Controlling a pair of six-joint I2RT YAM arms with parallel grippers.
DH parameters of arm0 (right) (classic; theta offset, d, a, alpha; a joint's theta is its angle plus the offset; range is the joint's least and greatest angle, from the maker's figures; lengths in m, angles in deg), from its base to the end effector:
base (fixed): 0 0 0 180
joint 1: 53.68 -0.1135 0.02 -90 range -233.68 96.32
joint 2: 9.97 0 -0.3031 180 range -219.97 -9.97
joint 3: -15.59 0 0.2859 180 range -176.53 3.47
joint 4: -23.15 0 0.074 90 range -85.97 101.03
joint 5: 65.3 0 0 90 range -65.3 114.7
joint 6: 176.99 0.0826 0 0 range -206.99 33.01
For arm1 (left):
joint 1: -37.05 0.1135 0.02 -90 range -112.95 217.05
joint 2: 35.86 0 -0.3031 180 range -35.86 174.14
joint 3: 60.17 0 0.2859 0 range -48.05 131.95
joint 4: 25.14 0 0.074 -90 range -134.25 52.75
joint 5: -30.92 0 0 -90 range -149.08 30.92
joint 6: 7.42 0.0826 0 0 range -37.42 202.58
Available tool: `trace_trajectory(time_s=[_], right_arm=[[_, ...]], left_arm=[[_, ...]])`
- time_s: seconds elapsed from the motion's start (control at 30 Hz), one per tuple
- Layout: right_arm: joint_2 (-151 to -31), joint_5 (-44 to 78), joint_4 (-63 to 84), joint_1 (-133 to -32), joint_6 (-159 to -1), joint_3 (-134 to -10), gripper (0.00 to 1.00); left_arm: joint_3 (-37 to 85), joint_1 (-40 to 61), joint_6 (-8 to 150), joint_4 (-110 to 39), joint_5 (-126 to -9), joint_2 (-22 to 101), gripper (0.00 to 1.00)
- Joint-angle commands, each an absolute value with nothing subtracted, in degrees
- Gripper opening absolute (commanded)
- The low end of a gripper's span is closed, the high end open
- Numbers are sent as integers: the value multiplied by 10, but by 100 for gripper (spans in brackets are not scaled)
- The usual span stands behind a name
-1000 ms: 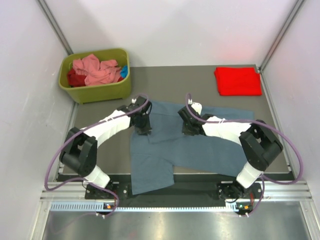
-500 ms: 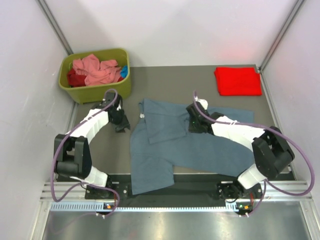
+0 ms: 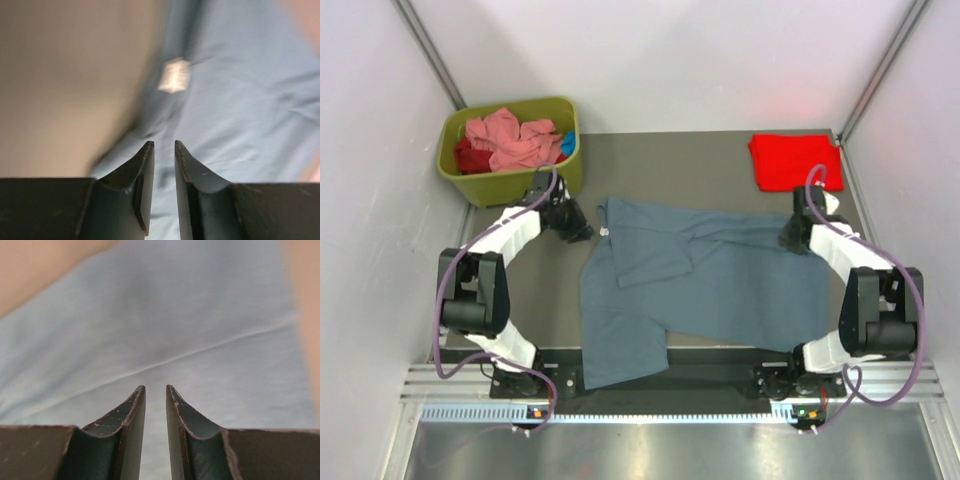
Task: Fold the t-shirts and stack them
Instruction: Fold the tshirt
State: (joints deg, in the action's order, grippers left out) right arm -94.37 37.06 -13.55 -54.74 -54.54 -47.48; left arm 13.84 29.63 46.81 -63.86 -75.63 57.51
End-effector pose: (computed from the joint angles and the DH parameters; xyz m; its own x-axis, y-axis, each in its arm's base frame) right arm 0.3389 -0.0114 0.1799 -0.6646 0.5119 -0.5442 0.5355 0.8343 0.1309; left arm 0.3822 -0.0735 0.1913 -0.8426 -0.4553 -0.2877 -0.2704 0.8195 -0.5052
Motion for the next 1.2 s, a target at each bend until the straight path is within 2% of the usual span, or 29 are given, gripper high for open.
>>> trace_trajectory(time_s=[0.0,0.23,0.53,0.7,1.17], right_arm=[[-951,360,-131,-483,-565,-464,24],[-999,370,-111,-433,-571,-470,24],[-1079,422,-125,-392,-618,-515,23],[-1114,439,-128,-375,-625,-557,22],[-1225,480,-123,-372,-656,-687,22]], left_arm=[[208,265,472,-552,-816,593,26],[334,185,519,-561,-787,713,26],[583,168,566,-697,-630,920,25],[607,167,571,-701,-596,960,24],[703,165,595,-678,-606,1044,24]])
